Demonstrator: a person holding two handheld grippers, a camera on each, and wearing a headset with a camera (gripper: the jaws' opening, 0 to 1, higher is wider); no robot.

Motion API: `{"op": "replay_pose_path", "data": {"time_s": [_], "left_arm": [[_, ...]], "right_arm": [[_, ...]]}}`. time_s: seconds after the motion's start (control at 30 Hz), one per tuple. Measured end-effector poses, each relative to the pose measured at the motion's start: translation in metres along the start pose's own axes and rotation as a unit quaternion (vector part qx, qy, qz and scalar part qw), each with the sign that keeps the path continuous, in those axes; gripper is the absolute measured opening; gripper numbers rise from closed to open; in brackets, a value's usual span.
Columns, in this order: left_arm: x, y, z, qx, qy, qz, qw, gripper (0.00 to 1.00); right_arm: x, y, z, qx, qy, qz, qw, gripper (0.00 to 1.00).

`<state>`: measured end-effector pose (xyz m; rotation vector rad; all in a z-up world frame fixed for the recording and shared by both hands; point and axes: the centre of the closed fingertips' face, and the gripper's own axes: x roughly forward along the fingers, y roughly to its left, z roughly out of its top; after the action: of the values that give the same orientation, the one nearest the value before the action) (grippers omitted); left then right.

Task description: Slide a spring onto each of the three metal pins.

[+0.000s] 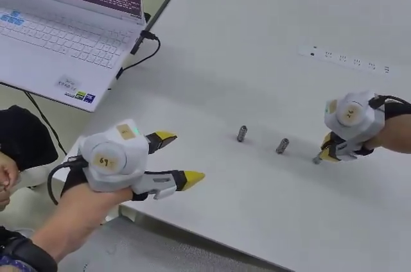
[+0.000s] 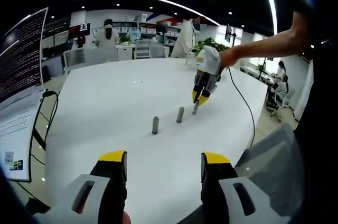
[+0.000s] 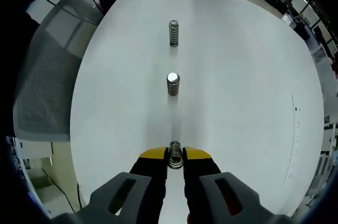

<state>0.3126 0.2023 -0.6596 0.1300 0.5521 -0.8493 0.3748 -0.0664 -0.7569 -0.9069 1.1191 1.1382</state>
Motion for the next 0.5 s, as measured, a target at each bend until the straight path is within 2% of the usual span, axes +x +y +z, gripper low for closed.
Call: {"op": "replay_pose_path", "data": {"time_s": [0.5], "left_arm": [[0.002, 0.003, 0.004, 0.004, 0.002, 0.0, 1.0, 0.52]], "right_arm": [[0.013, 0.001, -0.004, 0.003, 0.004, 0.005, 1.0, 0.09]]}}
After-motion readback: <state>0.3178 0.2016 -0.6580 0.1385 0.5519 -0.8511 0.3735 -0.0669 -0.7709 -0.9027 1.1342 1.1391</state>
